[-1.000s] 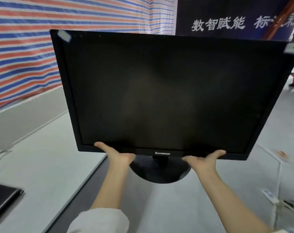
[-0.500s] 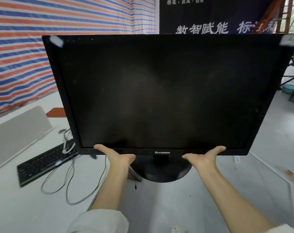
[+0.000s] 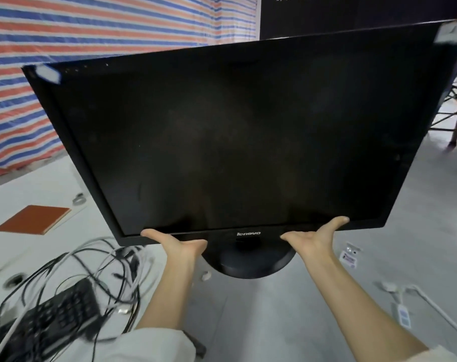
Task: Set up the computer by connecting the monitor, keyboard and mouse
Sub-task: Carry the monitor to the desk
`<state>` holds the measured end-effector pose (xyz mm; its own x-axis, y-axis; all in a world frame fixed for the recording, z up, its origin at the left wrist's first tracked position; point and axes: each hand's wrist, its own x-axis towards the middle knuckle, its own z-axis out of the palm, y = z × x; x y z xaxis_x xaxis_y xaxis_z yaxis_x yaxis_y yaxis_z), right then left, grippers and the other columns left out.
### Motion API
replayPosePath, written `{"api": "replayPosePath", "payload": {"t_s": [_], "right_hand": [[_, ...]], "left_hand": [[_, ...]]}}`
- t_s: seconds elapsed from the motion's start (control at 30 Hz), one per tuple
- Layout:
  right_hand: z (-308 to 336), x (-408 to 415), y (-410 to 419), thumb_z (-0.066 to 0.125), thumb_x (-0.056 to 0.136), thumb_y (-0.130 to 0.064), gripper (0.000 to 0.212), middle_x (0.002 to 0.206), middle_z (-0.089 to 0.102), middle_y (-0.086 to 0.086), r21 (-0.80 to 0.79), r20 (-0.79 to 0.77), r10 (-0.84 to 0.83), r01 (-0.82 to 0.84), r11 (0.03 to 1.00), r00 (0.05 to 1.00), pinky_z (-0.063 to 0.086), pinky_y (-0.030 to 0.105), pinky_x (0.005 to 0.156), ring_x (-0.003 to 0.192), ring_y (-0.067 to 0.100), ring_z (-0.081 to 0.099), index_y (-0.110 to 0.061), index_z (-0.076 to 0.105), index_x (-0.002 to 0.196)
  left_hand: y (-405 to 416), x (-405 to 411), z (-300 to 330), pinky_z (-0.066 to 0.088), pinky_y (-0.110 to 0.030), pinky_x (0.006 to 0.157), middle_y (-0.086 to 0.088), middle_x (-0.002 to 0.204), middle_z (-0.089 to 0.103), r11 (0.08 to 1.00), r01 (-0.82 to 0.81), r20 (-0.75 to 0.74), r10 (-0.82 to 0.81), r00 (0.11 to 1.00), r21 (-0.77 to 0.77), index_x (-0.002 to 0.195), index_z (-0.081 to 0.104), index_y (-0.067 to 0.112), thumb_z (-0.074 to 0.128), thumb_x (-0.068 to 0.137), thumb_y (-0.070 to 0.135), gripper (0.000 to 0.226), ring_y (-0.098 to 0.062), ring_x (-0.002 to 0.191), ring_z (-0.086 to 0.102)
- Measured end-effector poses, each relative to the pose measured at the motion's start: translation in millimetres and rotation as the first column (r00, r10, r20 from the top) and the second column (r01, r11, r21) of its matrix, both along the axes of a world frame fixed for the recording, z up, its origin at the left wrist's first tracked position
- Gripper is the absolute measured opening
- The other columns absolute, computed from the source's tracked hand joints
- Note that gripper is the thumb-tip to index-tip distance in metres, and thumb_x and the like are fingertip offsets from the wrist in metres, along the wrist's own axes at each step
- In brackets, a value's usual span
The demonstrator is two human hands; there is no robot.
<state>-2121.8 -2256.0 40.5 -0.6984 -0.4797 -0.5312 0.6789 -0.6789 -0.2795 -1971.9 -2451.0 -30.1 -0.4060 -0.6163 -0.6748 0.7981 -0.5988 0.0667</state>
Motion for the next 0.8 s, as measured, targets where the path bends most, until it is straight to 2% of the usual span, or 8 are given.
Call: {"api": "replayPosePath", "payload": {"t_s": [0.03,0.07,0.1,0.13,0.2,0.4,0.63,0.8], "right_hand": [[1,-12,-12,0.029,0.072,-0.087,0.111,0.157,-0.013,0.011,0.008,0.006,0.007,-0.007,1.0,1.0,-0.003,0.053,0.114,0.144,0.032,-0.011,-0.018,-0.011,0.149],[-2,-29,-27,0.03,0.071,-0.087,0.112,0.157,-0.013,0.011,0.002,0.006,0.011,-0.011,1.0,1.0,-0.003,0.053,0.114,0.144,0.032,-0.011,-0.018,-0.01,0.149],[-9,-52,-47,0.031,0.07,-0.087,0.113,0.157,-0.012,0.011,-0.004,0.009,0.015,-0.015,1.0,1.0,-0.003,0.053,0.114,0.144,0.032,-0.011,-0.018,-0.01,0.149],[-13,-74,-68,0.031,0.07,-0.087,0.113,0.157,-0.013,0.011,-0.004,0.009,0.02,-0.02,1.0,1.0,-0.003,0.053,0.114,0.144,0.032,-0.011,-0.018,-0.01,0.149],[-24,-113,-107,0.031,0.071,-0.086,0.111,0.157,-0.014,0.011,-0.006,0.002,0.025,-0.025,1.0,1.0,-0.003,0.053,0.114,0.144,0.032,-0.012,-0.019,-0.011,0.149],[-36,-242,-234,0.03,0.07,-0.088,0.112,0.156,-0.014,0.012,-0.009,-0.031,0.04,-0.04,0.999,0.999,-0.003,0.054,0.115,0.144,0.032,-0.011,-0.019,-0.011,0.149],[-5,-373,-337,0.031,0.071,-0.086,0.111,0.157,-0.005,0.013,0.01,-0.05,0.066,-0.065,0.998,0.997,0.001,0.052,0.116,0.145,0.032,-0.004,-0.015,-0.003,0.15],[-19,-466,-415,0.03,0.07,-0.087,0.113,0.156,-0.012,0.013,0.022,-0.008,0.12,-0.12,0.993,0.993,-0.003,0.052,0.115,0.144,0.032,-0.011,-0.016,-0.01,0.149]], "left_hand": [[-6,-13,6,0.014,-0.04,0.069,0.0,0.097,0.015,0.999,0.038,0.066,-0.038,0.997,0.014,0.078,0.035,0.024,0.062,0.003,0.089,0.102,-0.03,0.089,0.019],[-12,-28,12,0.026,-0.028,0.067,0.003,0.092,0.024,0.998,0.056,0.107,-0.058,0.993,0.021,0.087,0.049,0.026,0.06,0.007,0.089,0.102,-0.023,0.082,0.031],[-28,-48,13,0.038,-0.026,0.081,0.013,0.101,0.041,0.998,0.055,0.145,-0.057,0.988,0.021,0.11,0.058,0.027,0.06,0.012,0.089,0.117,-0.016,0.095,0.047],[-41,-67,18,0.044,-0.034,0.097,0.016,0.121,0.048,0.998,0.063,0.159,-0.063,0.985,0.009,0.12,0.057,0.028,0.06,0.016,0.09,0.121,-0.017,0.112,0.051],[-75,-105,16,0.04,-0.036,0.104,0.009,0.128,0.053,0.997,0.073,0.139,-0.07,0.988,-0.017,0.12,0.059,0.028,0.059,0.024,0.091,0.115,-0.02,0.119,0.052],[-199,-238,17,0.039,-0.047,0.106,-0.001,0.124,0.059,0.988,0.097,0.1,-0.085,0.991,-0.119,0.122,0.06,0.027,0.053,0.048,0.091,0.098,-0.032,0.116,0.054],[-306,-372,22,0.041,-0.045,0.103,0.0,0.122,0.06,0.993,0.108,0.069,-0.104,0.992,-0.055,0.115,0.063,0.026,0.056,0.043,0.09,0.096,-0.031,0.114,0.056],[-370,-452,18,0.044,-0.047,0.1,-0.001,0.115,0.065,0.997,0.035,0.064,-0.031,0.997,-0.063,0.111,0.066,0.027,0.054,0.048,0.091,0.09,-0.031,0.109,0.059]]}}
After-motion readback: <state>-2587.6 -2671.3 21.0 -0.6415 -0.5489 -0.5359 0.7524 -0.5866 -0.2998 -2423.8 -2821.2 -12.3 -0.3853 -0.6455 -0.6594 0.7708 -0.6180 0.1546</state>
